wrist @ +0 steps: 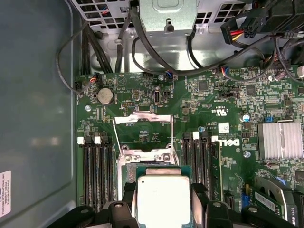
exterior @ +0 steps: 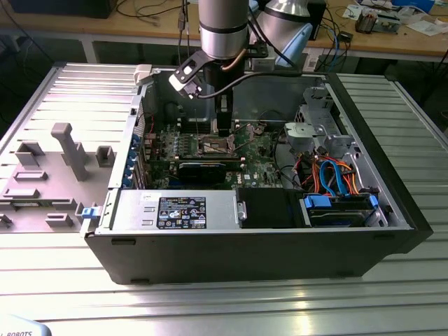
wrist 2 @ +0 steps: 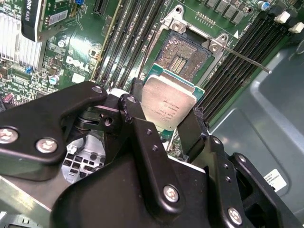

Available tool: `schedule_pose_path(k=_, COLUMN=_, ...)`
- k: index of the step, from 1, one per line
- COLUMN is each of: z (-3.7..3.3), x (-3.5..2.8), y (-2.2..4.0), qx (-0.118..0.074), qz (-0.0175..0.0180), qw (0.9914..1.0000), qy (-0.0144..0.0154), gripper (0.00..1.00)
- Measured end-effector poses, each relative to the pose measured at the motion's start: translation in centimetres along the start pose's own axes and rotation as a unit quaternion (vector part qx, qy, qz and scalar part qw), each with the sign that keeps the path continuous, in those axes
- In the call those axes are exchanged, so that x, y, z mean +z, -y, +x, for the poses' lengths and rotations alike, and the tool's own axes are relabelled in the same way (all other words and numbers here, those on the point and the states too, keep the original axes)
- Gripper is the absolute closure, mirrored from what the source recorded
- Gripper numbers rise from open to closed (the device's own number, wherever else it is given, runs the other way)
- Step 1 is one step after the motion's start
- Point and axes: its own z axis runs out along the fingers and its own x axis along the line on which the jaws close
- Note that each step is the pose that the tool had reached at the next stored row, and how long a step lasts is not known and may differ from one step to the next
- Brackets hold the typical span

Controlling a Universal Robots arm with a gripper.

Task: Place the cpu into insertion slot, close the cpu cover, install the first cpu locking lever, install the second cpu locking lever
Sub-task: 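Place the cpu into insertion slot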

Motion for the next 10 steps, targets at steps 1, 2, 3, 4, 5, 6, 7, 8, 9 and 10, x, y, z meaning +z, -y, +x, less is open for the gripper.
schedule_pose_path(k=1, z=0.02, x=0.06, y=0.0, qx=0.002, qz=-0.0001, qw=1.0, qy=0.0001, gripper=0.46)
schedule_pose_path(k=2, z=0.02, x=0.1, y=0.0, qx=0.003, qz=-0.0002, qw=1.0, qy=0.0001, gripper=0.46)
schedule_pose_path(k=3, z=0.02, x=0.19, y=0.03, qx=0.003, qz=-0.0002, qw=1.0, qy=0.0001, gripper=0.46)
schedule_pose_path(k=4, z=0.02, x=0.28, y=0.03, qx=0.003, qz=-0.0002, qw=1.0, qy=0.0001, gripper=0.46)
schedule_pose_path(k=5, z=0.03, x=0.38, y=0.04, qx=0.003, qz=-0.0002, qw=1.0, qy=0.0002, gripper=0.46)
schedule_pose_path(k=6, z=0.04, x=0.6, y=0.07, qx=0.003, qz=-0.0001, qw=1.0, qy=0.0001, gripper=0.46)
schedule_pose_path(k=7, z=0.03, x=0.75, y=0.1, qx=0.003, qz=-0.0001, qw=1.0, qy=0.0001, gripper=0.46)
schedule_pose_path(k=8, z=0.02, x=1.0, y=0.2, qx=0.003, qz=-0.0001, qw=1.0, qy=-0.0001, gripper=0.46)
schedule_pose_path(k=9, z=0.01, x=1.16, y=0.29, qx=0.001, qz=-0.0001, qw=1.0, qy=-0.0007, gripper=0.46)
schedule_pose_path(k=10, z=0.0, x=1.29, y=0.37, qx=-0.002, qz=0.0001, qw=1.0, qy=-0.0014, gripper=0.46)
